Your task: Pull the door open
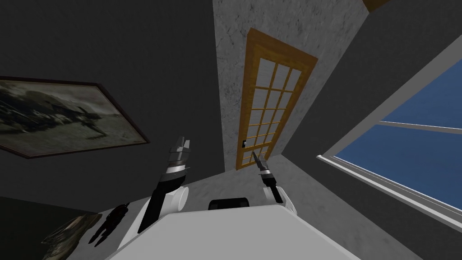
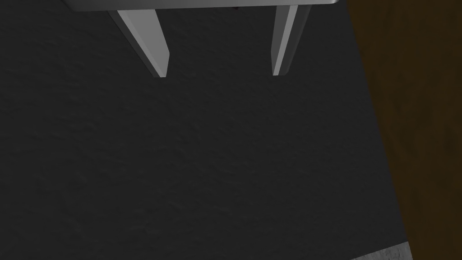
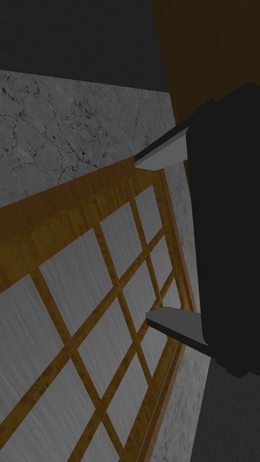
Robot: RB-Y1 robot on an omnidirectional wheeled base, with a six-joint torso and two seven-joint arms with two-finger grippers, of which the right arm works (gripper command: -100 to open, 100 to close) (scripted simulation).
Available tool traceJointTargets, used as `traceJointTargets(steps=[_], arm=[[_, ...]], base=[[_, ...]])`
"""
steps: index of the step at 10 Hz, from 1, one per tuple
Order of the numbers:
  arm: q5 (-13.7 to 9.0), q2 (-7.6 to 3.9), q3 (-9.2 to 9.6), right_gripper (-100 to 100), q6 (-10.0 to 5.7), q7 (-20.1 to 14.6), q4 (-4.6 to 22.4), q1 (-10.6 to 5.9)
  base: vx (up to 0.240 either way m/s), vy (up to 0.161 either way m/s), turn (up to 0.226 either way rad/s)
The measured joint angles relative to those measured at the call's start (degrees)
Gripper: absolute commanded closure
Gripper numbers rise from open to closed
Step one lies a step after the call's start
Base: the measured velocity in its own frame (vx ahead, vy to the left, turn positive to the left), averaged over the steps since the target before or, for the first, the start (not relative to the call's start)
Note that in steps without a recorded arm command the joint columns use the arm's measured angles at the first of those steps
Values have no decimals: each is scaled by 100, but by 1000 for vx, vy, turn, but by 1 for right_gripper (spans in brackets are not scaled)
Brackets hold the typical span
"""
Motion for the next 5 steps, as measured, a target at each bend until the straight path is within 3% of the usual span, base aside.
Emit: traceJointTargets(steps=[5], arm=[[165, -20, -99, -100, -116, 466, 675, -240]], base=[[60, -36, 56]])
